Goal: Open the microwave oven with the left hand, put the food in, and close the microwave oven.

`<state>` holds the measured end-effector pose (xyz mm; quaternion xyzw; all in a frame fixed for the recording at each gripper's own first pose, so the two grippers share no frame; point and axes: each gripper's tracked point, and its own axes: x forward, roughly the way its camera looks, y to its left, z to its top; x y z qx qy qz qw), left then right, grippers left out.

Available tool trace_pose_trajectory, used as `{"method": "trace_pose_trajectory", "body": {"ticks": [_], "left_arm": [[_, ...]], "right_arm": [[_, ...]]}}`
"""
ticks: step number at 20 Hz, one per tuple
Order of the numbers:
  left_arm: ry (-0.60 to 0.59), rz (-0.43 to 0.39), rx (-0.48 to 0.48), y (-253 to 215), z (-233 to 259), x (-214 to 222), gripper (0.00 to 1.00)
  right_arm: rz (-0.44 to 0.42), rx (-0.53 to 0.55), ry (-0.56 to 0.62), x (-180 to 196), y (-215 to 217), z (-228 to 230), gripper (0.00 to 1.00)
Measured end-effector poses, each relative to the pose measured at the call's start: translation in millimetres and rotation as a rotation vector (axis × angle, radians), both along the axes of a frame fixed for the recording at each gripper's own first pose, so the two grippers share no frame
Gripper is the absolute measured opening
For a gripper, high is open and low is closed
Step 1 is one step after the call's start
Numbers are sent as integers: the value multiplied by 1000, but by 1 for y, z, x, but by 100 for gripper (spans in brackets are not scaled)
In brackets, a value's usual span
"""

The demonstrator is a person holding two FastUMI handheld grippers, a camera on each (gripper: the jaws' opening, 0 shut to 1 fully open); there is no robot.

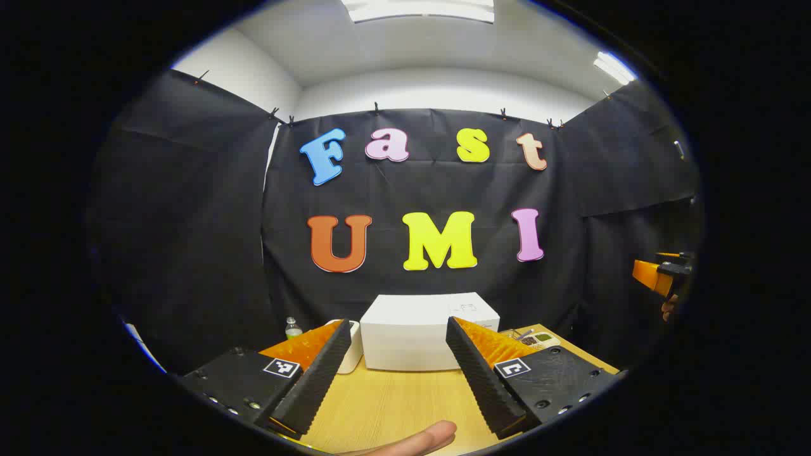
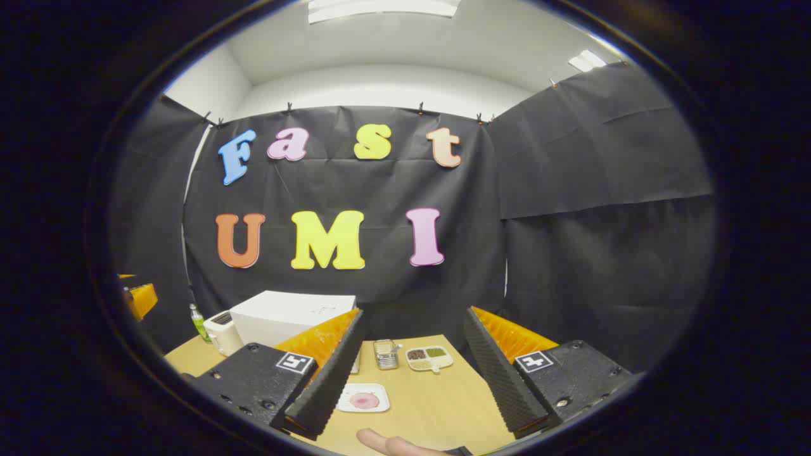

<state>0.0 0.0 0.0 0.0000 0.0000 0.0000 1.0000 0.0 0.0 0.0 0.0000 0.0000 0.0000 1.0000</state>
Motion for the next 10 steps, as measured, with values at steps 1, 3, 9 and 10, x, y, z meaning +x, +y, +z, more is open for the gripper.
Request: {"method": "trace_pose_trajectory", "body": {"ticks": [1, 3, 9, 10], "left_arm": [[2, -1, 4, 0, -1, 0, 85], [1, -4, 1, 1, 0, 0, 96], [-6, -3, -17, 2, 4, 3, 95], [-4, -5, -14, 0, 3, 5, 85]], "right_arm": [[-1, -5, -5, -1, 0, 1, 100], [-3, -5, -22, -3, -3, 4, 100], [-32, -11, -66, -5, -18, 10, 91], [-27, -9, -70, -6, -17, 10, 91]]}}
